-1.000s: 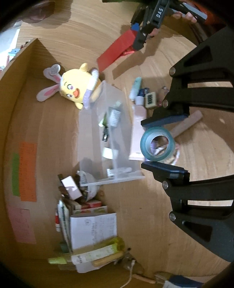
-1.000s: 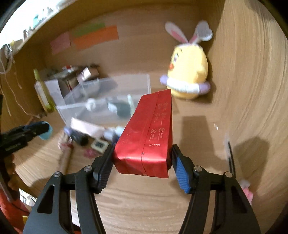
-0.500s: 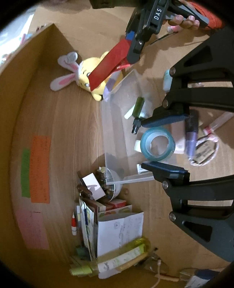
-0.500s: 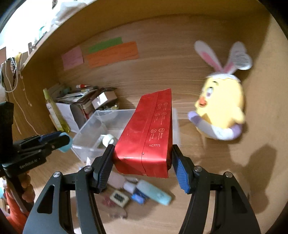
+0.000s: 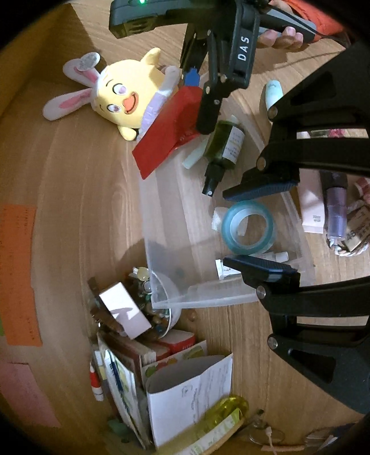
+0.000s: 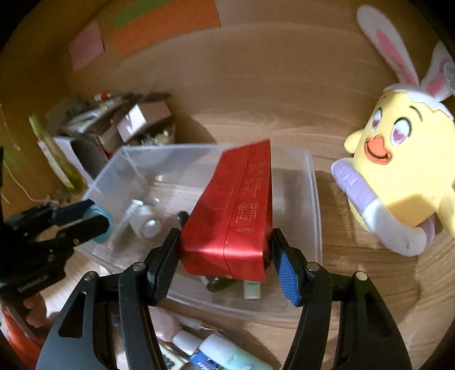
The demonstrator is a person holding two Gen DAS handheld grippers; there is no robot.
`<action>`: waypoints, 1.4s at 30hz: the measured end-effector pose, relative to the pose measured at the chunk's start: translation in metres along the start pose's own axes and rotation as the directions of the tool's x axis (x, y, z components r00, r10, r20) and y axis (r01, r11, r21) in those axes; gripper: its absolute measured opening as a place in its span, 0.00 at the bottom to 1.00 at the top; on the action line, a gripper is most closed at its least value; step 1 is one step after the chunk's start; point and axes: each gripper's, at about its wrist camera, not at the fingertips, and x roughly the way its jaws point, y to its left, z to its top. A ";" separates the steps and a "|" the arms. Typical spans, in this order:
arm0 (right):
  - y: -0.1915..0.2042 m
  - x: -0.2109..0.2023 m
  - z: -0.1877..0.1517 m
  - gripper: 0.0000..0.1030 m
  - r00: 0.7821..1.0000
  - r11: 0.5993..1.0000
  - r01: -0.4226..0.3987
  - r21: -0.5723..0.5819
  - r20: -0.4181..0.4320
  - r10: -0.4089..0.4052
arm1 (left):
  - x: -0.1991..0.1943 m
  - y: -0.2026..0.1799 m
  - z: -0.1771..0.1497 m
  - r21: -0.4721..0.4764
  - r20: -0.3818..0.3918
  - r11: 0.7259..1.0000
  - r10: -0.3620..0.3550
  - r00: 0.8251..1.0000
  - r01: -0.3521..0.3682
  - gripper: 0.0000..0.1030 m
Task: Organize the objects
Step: 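Place the teal tape roll and red case into the clear box, then grasp the purple-black lipstick with left tool while right tool grasps mint-green bottle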
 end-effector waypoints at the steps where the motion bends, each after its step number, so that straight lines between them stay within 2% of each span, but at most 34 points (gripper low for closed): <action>1: 0.002 0.002 -0.001 0.57 1.000 1.000 0.019 -0.016 -0.002 -0.019 | 0.003 0.000 0.000 0.001 -0.006 1.000 -0.005 1.000 0.005 0.38; 8: 0.004 0.002 -0.001 0.57 0.995 0.993 0.099 -0.066 -0.010 -0.100 | 0.004 -0.006 -0.002 0.027 -0.021 1.000 -0.012 1.000 0.013 0.41; 13: 0.008 -0.007 -0.005 0.66 0.991 0.987 0.134 -0.088 0.008 -0.134 | -0.012 -0.006 -0.003 0.026 0.014 1.000 -0.011 1.000 0.010 0.67; 15: 0.011 -0.016 -0.009 0.67 0.990 0.985 0.144 -0.099 0.028 -0.142 | -0.023 -0.006 -0.005 0.035 0.039 0.999 0.000 0.999 -0.002 0.69; 19: 0.017 -0.037 -0.017 0.73 0.987 0.982 0.148 -0.115 0.074 -0.140 | -0.045 -0.003 -0.012 0.035 0.073 0.999 0.011 0.997 -0.014 0.91; 23: 0.020 -0.055 -0.032 0.75 0.985 0.980 0.150 -0.134 0.110 -0.136 | -0.058 -0.003 -0.026 0.042 0.070 0.999 0.000 0.998 -0.003 0.95; 28: 0.014 -0.065 -0.053 0.75 0.989 0.983 0.121 -0.139 0.103 -0.108 | -0.054 -0.010 -0.052 0.082 0.017 0.997 -0.017 1.000 0.015 0.96; 32: 0.007 -0.061 -0.070 0.75 0.993 0.983 0.103 -0.148 0.068 -0.094 | -0.040 -0.020 -0.074 0.122 -0.034 0.992 -0.013 0.999 0.018 0.96; 37: -0.005 -0.043 -0.091 0.74 0.998 0.988 0.066 -0.140 -0.003 -0.067 | -0.018 -0.023 -0.089 0.119 -0.110 0.991 -0.042 0.993 0.055 0.96; 42: -0.015 -0.026 -0.100 0.58 0.998 0.993 0.017 -0.120 -0.062 -0.025 | -0.007 -0.031 -0.090 0.142 -0.135 0.988 -0.032 0.990 0.052 0.96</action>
